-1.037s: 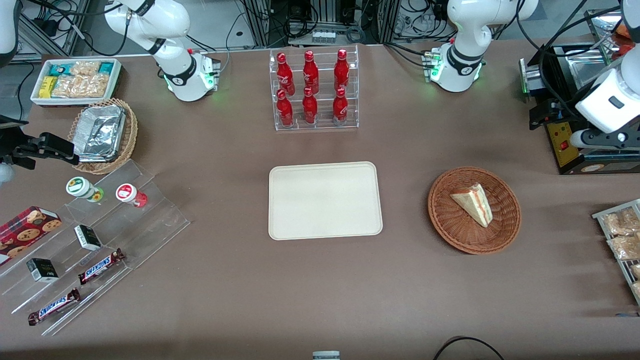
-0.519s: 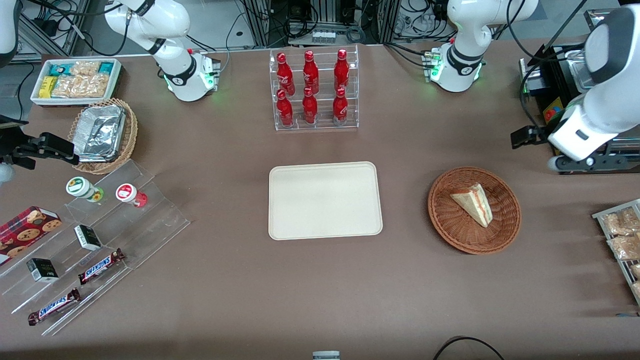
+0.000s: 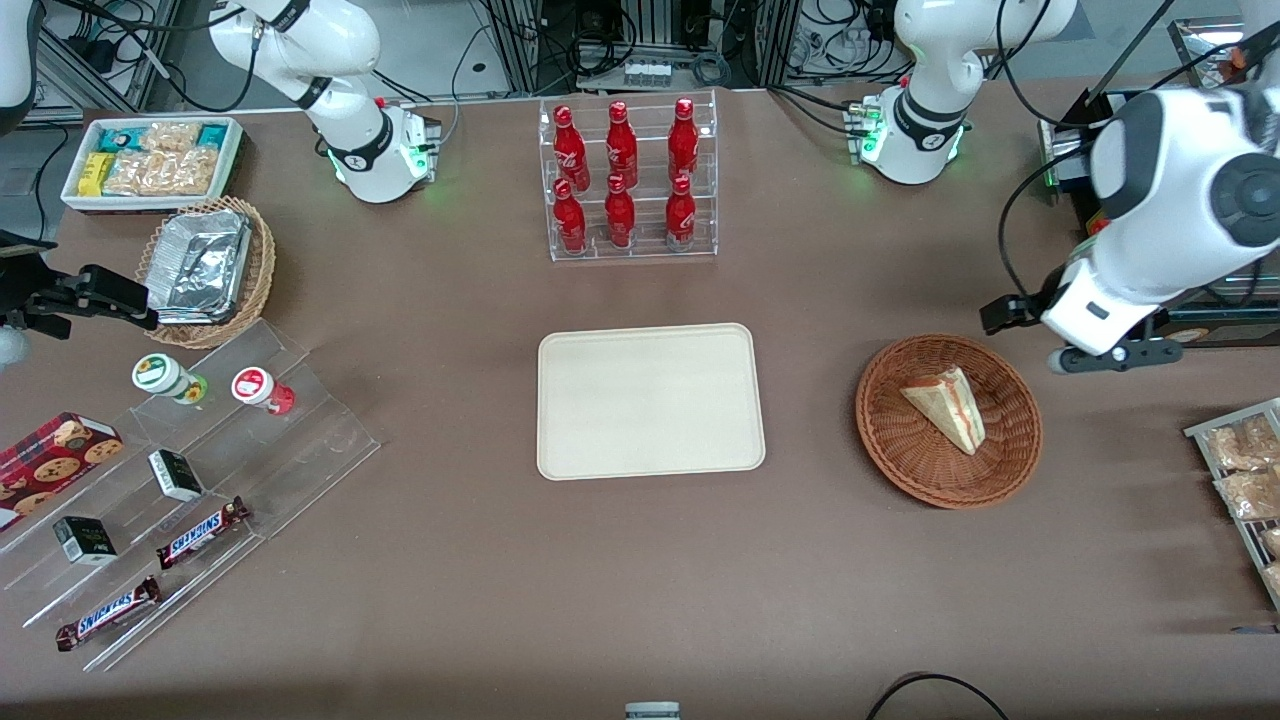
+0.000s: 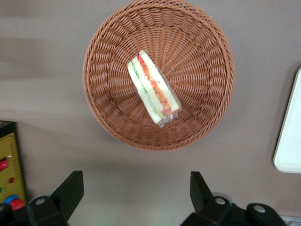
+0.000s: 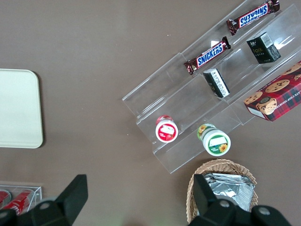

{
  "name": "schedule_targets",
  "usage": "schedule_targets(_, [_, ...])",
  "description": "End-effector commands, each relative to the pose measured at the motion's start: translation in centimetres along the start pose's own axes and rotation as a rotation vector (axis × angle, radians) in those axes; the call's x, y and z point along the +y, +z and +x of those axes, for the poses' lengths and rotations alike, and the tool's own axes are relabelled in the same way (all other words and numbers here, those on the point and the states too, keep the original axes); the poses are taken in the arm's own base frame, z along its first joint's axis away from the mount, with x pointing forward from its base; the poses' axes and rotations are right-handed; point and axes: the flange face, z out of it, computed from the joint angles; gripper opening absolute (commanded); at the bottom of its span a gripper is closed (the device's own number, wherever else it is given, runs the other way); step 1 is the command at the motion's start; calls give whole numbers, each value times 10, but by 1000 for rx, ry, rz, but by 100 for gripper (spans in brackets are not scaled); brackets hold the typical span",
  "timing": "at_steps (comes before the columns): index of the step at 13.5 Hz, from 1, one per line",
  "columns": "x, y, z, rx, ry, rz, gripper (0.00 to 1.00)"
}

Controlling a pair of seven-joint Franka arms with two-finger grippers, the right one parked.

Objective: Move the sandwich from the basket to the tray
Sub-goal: 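Move the left gripper over the wrapped sandwich in the wicker basket, then lower the open left gripper around the sandwich and close it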

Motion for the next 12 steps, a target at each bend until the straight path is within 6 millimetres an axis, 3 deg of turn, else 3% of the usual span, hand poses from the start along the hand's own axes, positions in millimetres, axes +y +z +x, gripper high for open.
schedule_targets(1, [14, 22, -6, 45, -142, -11, 100])
schedule_targets(3, [26, 38, -2, 52, -244, -18, 100])
schedule_targets(12, [31, 86, 20, 83, -499, -57, 100])
